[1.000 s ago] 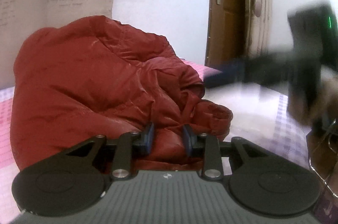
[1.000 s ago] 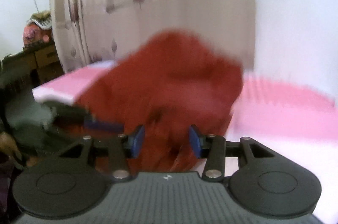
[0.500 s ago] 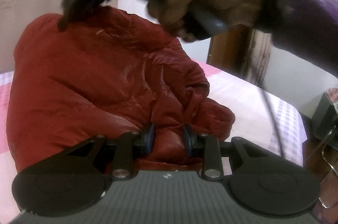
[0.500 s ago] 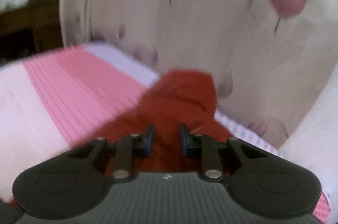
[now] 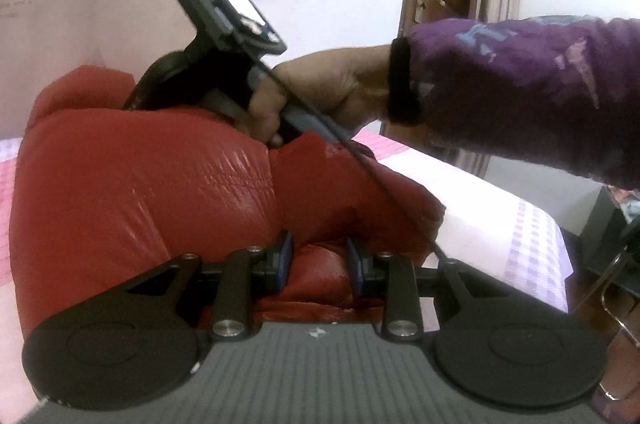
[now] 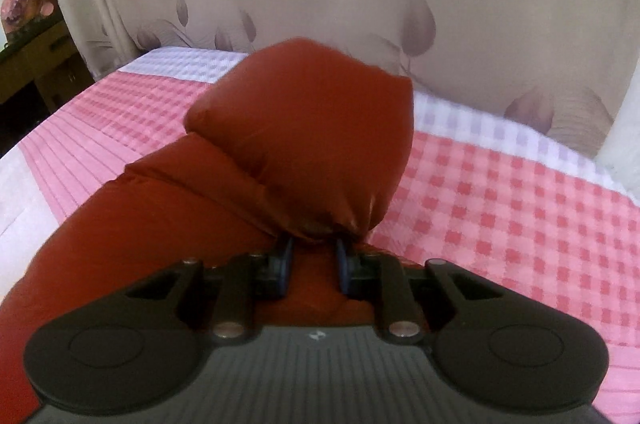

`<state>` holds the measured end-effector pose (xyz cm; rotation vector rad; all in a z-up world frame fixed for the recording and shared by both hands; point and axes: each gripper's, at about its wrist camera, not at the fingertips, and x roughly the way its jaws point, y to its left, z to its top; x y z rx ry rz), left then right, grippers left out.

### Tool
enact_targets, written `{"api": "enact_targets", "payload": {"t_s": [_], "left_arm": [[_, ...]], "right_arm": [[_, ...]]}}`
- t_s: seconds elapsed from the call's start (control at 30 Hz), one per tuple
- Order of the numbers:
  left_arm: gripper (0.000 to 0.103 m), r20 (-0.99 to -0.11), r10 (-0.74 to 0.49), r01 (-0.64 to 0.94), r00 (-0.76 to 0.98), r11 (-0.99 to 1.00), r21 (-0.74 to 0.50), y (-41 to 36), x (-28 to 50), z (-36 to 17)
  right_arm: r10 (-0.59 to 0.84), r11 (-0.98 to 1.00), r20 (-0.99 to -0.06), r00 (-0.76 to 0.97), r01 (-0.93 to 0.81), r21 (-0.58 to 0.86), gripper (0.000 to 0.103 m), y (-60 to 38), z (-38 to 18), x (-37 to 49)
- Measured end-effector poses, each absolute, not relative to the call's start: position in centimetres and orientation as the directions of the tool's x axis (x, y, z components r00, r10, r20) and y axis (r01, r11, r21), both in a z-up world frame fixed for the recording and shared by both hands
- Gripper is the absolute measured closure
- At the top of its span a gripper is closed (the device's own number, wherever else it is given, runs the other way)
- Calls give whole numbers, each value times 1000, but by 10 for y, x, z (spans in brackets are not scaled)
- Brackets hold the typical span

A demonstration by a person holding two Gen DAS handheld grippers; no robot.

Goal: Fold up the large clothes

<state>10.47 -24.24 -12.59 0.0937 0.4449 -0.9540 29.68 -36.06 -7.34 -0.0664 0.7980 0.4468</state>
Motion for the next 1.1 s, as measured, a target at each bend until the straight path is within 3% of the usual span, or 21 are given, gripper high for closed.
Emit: {"api": "enact_targets", "payload": {"t_s": [0.3, 0.43, 0.47, 0.57, 0.63, 0.8, 0.87, 0.93, 0.97, 1.0, 1.1], "left_arm": [[68, -426, -757, 798, 496, 590, -119, -240, 109, -130], [68, -459, -730, 804, 507, 592, -54, -248, 102, -127], [68, -461, -726, 804, 511, 593, -42, -249, 102, -126], [66, -462, -724, 809, 512, 587, -24, -251, 99, -122], [60, -455, -727, 818, 515, 575, 7, -252, 95, -118], [19, -396, -752, 812, 527, 583, -26, -238, 74, -106], [11, -354, -748, 792, 561, 610, -33, -229, 63, -99], [11, -321, -739, 775, 593, 632, -22, -222, 55, -93], [13, -309, -725, 761, 615, 649, -7, -219, 53, -90], [20, -313, -711, 751, 630, 661, 10, -218, 53, -88], [38, -361, -679, 729, 640, 685, 5, -213, 62, -89]], "right_arm": [[335, 911, -718, 610, -404, 82, 83, -356, -84, 304], [356, 928, -663, 659, -336, 164, 77, -381, -56, 281], [372, 926, -612, 698, -325, 192, 69, -395, -39, 263], [418, 908, -481, 771, -348, 232, 23, -435, 0, 199], [395, 919, -452, 800, -341, 198, 23, -452, 12, 150], [350, 933, -478, 806, -253, 256, 23, -468, -12, 51], [329, 937, -487, 809, -214, 277, 23, -464, -29, 30], [301, 946, -483, 822, -194, 259, 32, -459, -40, 17], [281, 954, -480, 831, -184, 238, 60, -455, -45, 13], [245, 964, -498, 832, -154, 218, 76, -452, -54, 12], [226, 962, -540, 811, -98, 256, 77, -450, -74, 17]]}}
